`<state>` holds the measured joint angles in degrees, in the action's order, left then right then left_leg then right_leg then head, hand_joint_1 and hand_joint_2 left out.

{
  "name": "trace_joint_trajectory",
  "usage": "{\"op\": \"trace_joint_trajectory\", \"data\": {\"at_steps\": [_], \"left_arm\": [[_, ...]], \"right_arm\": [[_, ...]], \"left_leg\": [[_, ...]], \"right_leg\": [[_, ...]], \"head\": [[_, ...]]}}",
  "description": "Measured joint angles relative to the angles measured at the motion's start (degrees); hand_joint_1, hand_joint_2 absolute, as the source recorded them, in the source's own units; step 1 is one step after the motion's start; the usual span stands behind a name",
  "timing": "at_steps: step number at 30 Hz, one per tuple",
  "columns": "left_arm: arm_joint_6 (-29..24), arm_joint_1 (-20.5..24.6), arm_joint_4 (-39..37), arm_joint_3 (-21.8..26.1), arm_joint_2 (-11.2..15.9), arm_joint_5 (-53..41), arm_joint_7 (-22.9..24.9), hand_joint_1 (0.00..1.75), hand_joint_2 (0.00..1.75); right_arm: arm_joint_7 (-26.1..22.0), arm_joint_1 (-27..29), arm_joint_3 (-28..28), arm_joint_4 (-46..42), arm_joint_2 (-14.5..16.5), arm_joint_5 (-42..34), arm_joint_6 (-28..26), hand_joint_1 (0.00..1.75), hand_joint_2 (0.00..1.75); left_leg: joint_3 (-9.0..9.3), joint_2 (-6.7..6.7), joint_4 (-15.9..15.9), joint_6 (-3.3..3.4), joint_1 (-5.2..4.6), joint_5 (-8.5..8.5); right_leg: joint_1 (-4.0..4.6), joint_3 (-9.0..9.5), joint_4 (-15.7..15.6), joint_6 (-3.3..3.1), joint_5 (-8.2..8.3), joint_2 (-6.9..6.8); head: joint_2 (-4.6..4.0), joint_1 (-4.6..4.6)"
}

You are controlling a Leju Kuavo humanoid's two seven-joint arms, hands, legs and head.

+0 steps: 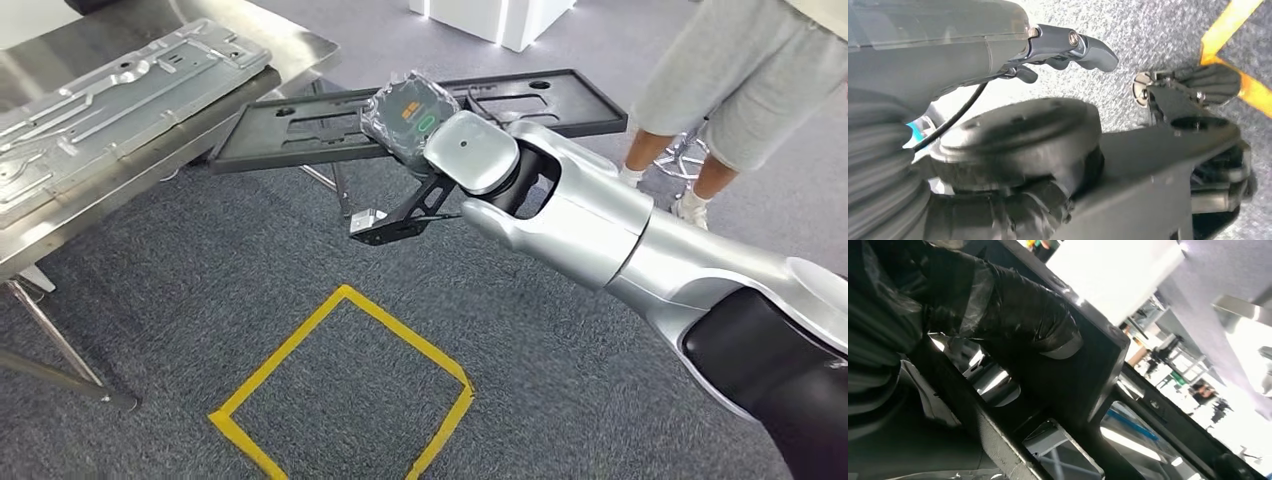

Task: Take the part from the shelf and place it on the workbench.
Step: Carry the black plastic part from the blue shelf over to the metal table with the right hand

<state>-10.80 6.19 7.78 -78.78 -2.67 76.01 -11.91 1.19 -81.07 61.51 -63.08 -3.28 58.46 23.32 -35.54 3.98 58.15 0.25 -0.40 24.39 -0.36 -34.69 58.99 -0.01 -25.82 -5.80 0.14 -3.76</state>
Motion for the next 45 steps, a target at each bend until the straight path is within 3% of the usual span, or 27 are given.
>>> {"op": "trace_joint_trajectory", "data": {"at_steps": [1,3,5,7,8,9,10,12,14,16,17,19,21,23,24,25,26,28,30,32,34,36,37,39,41,43,45], "left_arm": [[0.0,0.0,0.0,0.0,0.0,0.0,0.0,0.00,1.75],[0.0,0.0,0.0,0.0,0.0,0.1,0.0,0.00,1.75],[0.0,0.1,0.0,0.0,-0.1,0.1,0.0,0.00,1.75],[0.0,0.1,0.0,0.0,-0.1,0.2,0.1,0.00,1.75],[0.0,0.1,0.0,0.0,-0.1,0.2,0.1,0.00,1.75],[0.0,0.1,0.0,0.0,-0.1,0.3,0.1,0.00,1.75],[0.0,0.1,0.0,0.0,-0.1,0.3,0.1,0.00,1.75],[0.1,0.2,0.0,-0.1,-0.3,0.3,0.1,0.00,1.75],[0.3,0.2,0.0,-0.1,-0.4,0.3,0.3,0.00,1.75],[0.3,0.2,0.0,-0.1,-0.4,0.4,0.5,0.00,1.75],[0.3,0.1,0.0,-0.2,-0.3,0.4,0.6,0.00,1.75],[0.3,0.2,-0.1,-0.3,-0.2,0.7,0.7,0.00,1.75],[0.2,0.4,-0.1,-0.4,-0.2,0.8,0.7,0.00,1.75],[0.2,0.7,-0.1,-0.4,-0.1,0.9,0.7,0.00,1.75],[0.2,0.8,-0.1,-0.4,0.0,0.9,0.7,0.00,1.75],[0.2,0.8,-0.1,-0.4,0.0,0.9,0.8,0.00,1.75],[0.2,0.8,-0.1,-0.4,0.0,0.9,0.8,0.00,1.75],[0.1,0.6,-0.1,-0.5,0.0,1.0,0.9,0.00,1.75],[0.1,0.3,-0.1,-0.5,0.0,1.1,1.0,0.00,1.75],[0.1,0.2,-0.1,-0.5,0.0,1.2,1.0,0.00,1.75],[0.1,0.2,-0.1,-0.6,-0.1,1.2,1.0,0.00,1.75],[0.1,0.3,-0.1,-0.6,-0.1,1.2,1.1,0.00,1.75],[0.1,0.3,-0.1,-0.7,-0.1,1.2,1.1,0.00,1.75],[0.1,0.3,-0.1,-0.8,-0.1,1.2,1.1,0.00,1.75],[0.1,0.3,-0.1,-0.9,-0.1,1.2,1.1,0.00,1.75],[0.2,0.3,-0.1,-0.9,-0.3,1.2,1.1,0.00,1.75],[0.2,0.4,-0.1,-0.9,-0.4,1.2,1.1,0.00,1.75]], "right_arm": [[0.0,0.0,0.0,0.0,0.0,0.1,0.0,1.75,1.75],[-0.2,-0.1,-0.2,0.1,0.1,0.3,0.0,1.75,1.75],[-0.4,-0.3,-0.3,0.2,0.1,0.4,0.0,1.75,1.75],[-0.5,-0.1,-0.3,0.4,0.1,0.4,0.0,1.75,1.75],[-0.6,0.0,-0.2,0.4,0.1,0.4,0.0,1.75,1.75],[-0.6,0.1,-0.2,0.5,0.1,0.4,0.0,1.75,1.75],[-0.6,0.0,-0.2,0.6,0.1,0.4,0.0,1.75,1.75],[-0.7,-0.1,-0.2,0.6,0.1,0.4,0.0,1.75,1.75],[-0.9,-0.2,-0.2,0.7,0.0,0.4,0.1,1.75,1.75],[-1.1,-0.1,-0.1,0.7,0.1,0.4,0.2,1.75,1.75],[-1.2,-0.1,-0.1,0.8,0.2,0.4,0.2,1.75,1.75],[-1.2,-0.3,0.0,1.0,0.4,0.5,0.1,1.75,1.75],[-1.3,-0.4,0.1,1.2,0.6,0.5,0.2,1.75,1.75],[-1.4,-0.3,0.3,1.4,0.7,0.5,0.2,1.75,1.75],[-1.5,-0.2,0.4,1.6,0.8,0.5,0.2,1.75,1.75],[-1.5,-0.2,0.5,1.6,0.9,0.5,0.1,1.75,1.75],[-1.5,-0.2,0.5,1.7,1.1,0.5,0.1,1.75,1.75],[-1.6,-0.4,0.5,1.8,1.3,0.5,0.1,1.75,1.75],[-1.7,-0.5,0.5,1.9,1.4,0.5,0.2,1.75,1.75],[-1.8,-0.6,0.6,1.9,1.8,0.5,0.2,1.75,1.75],[-1.8,-0.7,0.6,2.0,2.0,0.5,0.2,1.75,1.75],[-1.9,-0.7,0.6,2.0,2.0,0.5,0.2,1.75,1.75],[-1.9,-0.6,0.7,2.1,2.0,0.5,0.2,1.75,1.75],[-2.0,-0.4,0.8,2.2,2.0,0.5,0.2,1.75,1.75],[-2.0,-0.3,0.8,2.3,2.0,0.5,0.2,1.75,1.75],[-1.9,-0.5,0.8,2.4,1.9,0.5,0.2,1.75,1.75],[-1.9,-0.5,0.8,2.5,2.0,0.5,0.2,1.75,1.75]], "left_leg": [[0.01,-0.65,-0.1,0.36,0.11,-0.09],[0.31,-1.96,-0.7,1.05,0.35,-0.37],[0.55,-3.11,-0.9,1.65,0.47,-0.51],[0.56,-4.46,-0.8,1.99,0.43,-0.47],[0.57,-5.22,-0.7,2.05,0.41,-0.43],[0.58,-6.07,-0.5,2.04,0.40,-0.37],[0.58,-6.92,-0.3,1.99,0.41,-0.26],[0.34,-8.37,0.4,1.70,0.41,0.08],[-0.24,-9.34,0.8,1.21,0.60,0.21],[-0.57,-10.41,0.7,0.53,0.83,0.03],[-0.61,-10.30,0.8,0.20,0.79,0.10],[-1.71,-8.18,3.4,-0.47,0.59,1.73],[-4.78,-5.44,9.9,-1.04,0.75,4.82],[-7.43,-4.62,15.1,-1.48,1.02,6.17],[-7.46,-4.36,15.1,-1.63,1.13,5.41],[-6.27,-3.97,12.7,-1.69,1.20,3.67],[-4.31,-3.22,8.7,-1.66,1.24,1.62],[-0.77,-1.24,1.9,-1.25,0.78,-0.56],[0.07,-0.73,-0.1,-0.56,0.33,-0.41],[0.05,-1.88,-0.4,0.19,0.48,-0.57],[0.38,-2.94,-0.8,0.97,0.69,-0.78],[0.52,-3.92,-1.0,1.54,0.74,-0.85],[0.51,-4.52,-0.9,1.70,0.69,-0.85],[0.51,-5.97,-0.8,1.82,0.56,-0.83],[0.55,-7.58,-0.4,1.77,0.46,-0.71],[0.38,-8.83,0.0,1.56,0.43,-0.50],[-0.13,-9.72,0.2,1.06,0.70,-0.48]], "right_leg": [[0.02,0.00,0.0,0.32,-0.18,-0.51],[-0.19,-0.53,1.6,0.82,-1.48,0.82],[-0.42,-3.31,7.7,1.02,-4.58,3.87],[-0.41,-7.17,15.0,1.05,-7.05,5.26],[-0.40,-8.23,16.7,1.03,-6.94,5.44],[-0.41,-8.18,15.9,0.94,-5.63,5.57],[-0.42,-7.09,13.0,0.76,-3.44,5.92],[-0.55,-3.88,5.5,0.26,0.21,8.14],[-0.53,-2.20,1.7,0.01,0.95,9.83],[-0.53,-1.82,1.1,-0.19,0.81,9.15],[-0.66,-1.52,0.7,-0.42,0.92,8.56],[-1.08,-0.71,-0.2,-1.02,1.11,7.18],[-1.05,-0.29,-0.5,-1.33,1.03,5.91],[-1.04,-0.19,-0.4,-1.32,0.82,4.55],[-1.06,-0.15,-0.3,-1.25,0.68,3.88],[-1.08,-0.04,-0.3,-1.15,0.53,3.28],[-1.09,0.14,-0.2,-0.98,0.35,2.73],[-0.79,0.41,-0.2,-0.54,0.07,1.84],[-0.37,0.51,-0.3,-0.07,-0.04,0.93],[-0.36,0.71,-0.2,0.55,-0.35,0.21],[-0.57,-0.16,2.3,1.01,-2.16,1.90],[-0.65,-3.38,9.1,1.10,-5.60,4.48],[-0.62,-5.38,13.0,1.09,-7.03,5.06],[-0.51,-7.48,16.4,0.93,-7.00,5.43],[-0.42,-5.54,11.2,0.38,-2.98,6.03],[-0.43,-2.26,3.8,-0.29,0.11,8.20],[-0.30,-0.93,0.9,-0.56,0.46,9.68]], "head": [[0.01,0.01],[0.01,0.05],[-0.01,0.11],[-0.01,0.13],[-0.01,0.13],[-0.01,0.13],[-0.01,0.13],[-0.01,0.12],[-0.01,0.10],[0.00,0.11],[-0.01,0.10],[-0.01,-0.14],[-0.01,-0.37],[-0.01,-0.38],[-0.01,-0.38],[-0.01,-0.38],[-0.01,-0.38],[-0.01,-0.37],[-0.01,-0.33],[-0.01,-0.32],[0.00,-0.30],[-0.01,-0.26],[-0.01,-0.24],[-0.01,-0.24],[-0.01,-0.24],[-0.01,-0.26],[-0.01,-0.27]]}}
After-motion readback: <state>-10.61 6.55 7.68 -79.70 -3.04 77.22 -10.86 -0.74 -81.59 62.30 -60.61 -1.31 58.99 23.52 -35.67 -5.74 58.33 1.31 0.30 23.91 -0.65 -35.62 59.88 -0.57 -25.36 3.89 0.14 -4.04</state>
